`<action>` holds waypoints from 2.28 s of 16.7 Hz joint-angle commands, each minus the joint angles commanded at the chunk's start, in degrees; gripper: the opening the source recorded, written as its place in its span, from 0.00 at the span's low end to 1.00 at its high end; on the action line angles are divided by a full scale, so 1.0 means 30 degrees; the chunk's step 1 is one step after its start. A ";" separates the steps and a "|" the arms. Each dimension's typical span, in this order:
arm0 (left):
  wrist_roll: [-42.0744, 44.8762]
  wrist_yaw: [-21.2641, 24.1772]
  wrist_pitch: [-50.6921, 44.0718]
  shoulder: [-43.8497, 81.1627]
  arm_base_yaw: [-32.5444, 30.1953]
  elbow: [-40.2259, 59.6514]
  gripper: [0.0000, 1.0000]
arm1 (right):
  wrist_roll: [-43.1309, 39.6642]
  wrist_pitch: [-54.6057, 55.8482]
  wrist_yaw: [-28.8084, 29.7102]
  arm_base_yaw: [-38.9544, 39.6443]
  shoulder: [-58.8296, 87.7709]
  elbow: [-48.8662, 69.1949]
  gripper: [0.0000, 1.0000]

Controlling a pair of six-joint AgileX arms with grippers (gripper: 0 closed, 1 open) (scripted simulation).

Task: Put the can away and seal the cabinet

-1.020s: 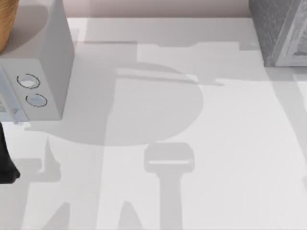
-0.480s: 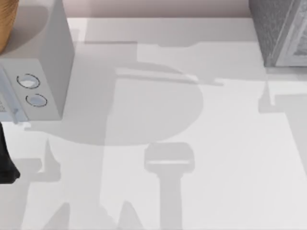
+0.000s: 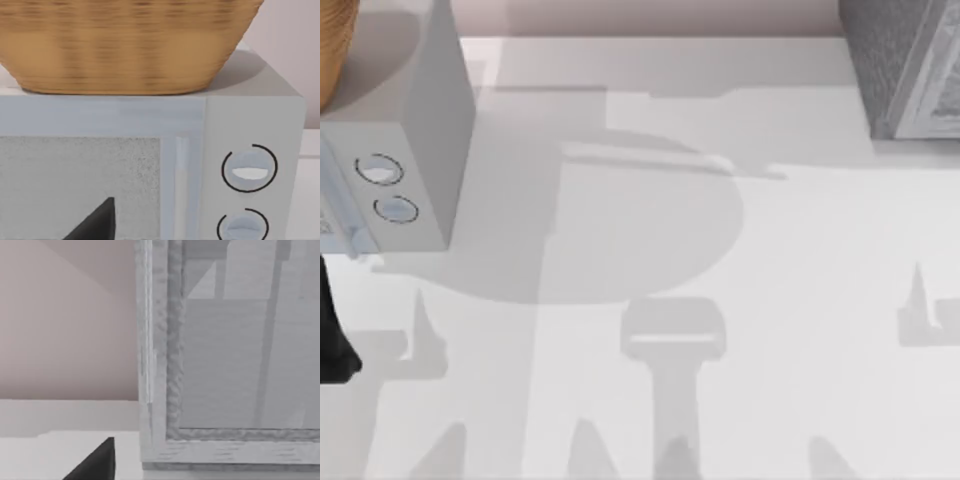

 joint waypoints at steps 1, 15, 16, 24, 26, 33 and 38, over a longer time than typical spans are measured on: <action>0.0000 0.0000 0.0000 0.0000 0.0000 0.0000 1.00 | -0.0011 0.0305 -0.0053 -0.0045 -0.0936 -0.1248 1.00; 0.0000 0.0000 0.0000 0.0000 0.0000 0.0000 1.00 | -0.0034 0.1713 -0.0600 -0.0534 -0.3231 -0.5069 1.00; 0.0000 0.0000 0.0000 0.0000 0.0000 0.0000 1.00 | -0.0028 0.2169 -0.0976 -0.0916 -0.2646 -0.4930 1.00; 0.0000 0.0000 0.0000 0.0000 0.0000 0.0000 1.00 | 0.0091 0.9589 -0.7158 -0.7187 0.6880 -0.2672 1.00; 0.0000 0.0000 0.0000 0.0000 0.0000 0.0000 1.00 | 0.0136 1.2026 -0.9199 -0.9259 1.0002 -0.1928 1.00; 0.0000 0.0000 0.0000 0.0000 0.0000 0.0000 1.00 | 0.0298 2.0106 -1.6023 -1.6192 2.0402 0.0542 1.00; 0.0000 0.0000 0.0000 0.0000 0.0000 0.0000 1.00 | 0.0379 2.3672 -1.9078 -1.9298 2.5032 0.1635 1.00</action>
